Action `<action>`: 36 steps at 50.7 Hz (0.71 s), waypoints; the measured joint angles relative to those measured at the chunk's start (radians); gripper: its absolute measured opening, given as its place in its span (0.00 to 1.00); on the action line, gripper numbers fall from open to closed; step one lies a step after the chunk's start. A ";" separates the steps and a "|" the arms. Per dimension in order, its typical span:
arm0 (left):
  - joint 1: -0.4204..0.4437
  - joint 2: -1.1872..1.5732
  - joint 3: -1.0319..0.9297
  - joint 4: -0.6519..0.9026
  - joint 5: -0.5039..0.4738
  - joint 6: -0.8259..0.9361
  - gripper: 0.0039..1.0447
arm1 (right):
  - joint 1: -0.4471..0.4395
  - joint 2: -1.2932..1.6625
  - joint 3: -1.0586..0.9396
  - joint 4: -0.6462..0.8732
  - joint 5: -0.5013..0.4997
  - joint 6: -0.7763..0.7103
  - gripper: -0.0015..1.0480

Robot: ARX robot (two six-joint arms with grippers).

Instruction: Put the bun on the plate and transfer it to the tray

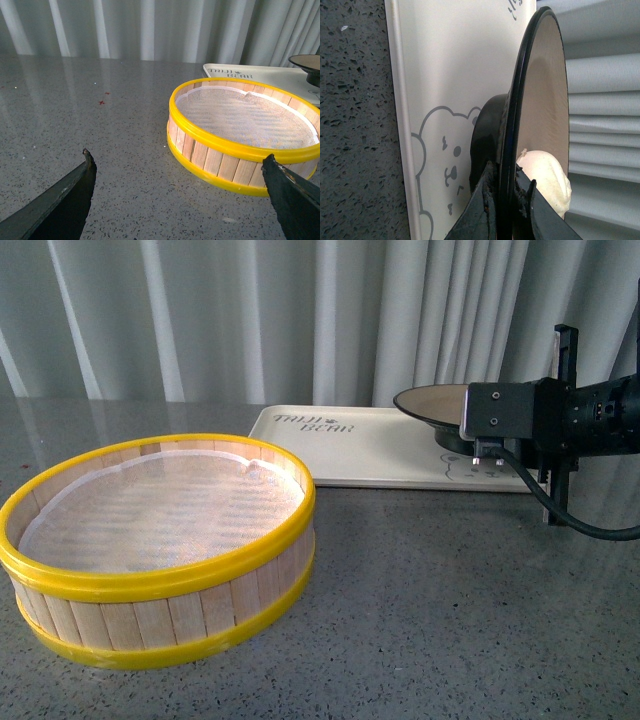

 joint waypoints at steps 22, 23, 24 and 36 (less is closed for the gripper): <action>0.000 0.000 0.000 0.000 0.000 0.000 0.94 | 0.017 0.065 0.056 -0.015 -0.016 0.011 0.03; 0.000 0.000 0.000 0.000 0.000 0.000 0.94 | 0.018 0.066 0.059 -0.018 -0.017 0.012 0.03; 0.000 0.000 0.000 0.000 0.000 0.000 0.94 | 0.020 0.069 0.062 -0.018 -0.018 0.013 0.03; 0.000 0.000 0.000 0.000 0.000 0.000 0.94 | 0.031 0.080 0.079 -0.026 -0.029 0.019 0.03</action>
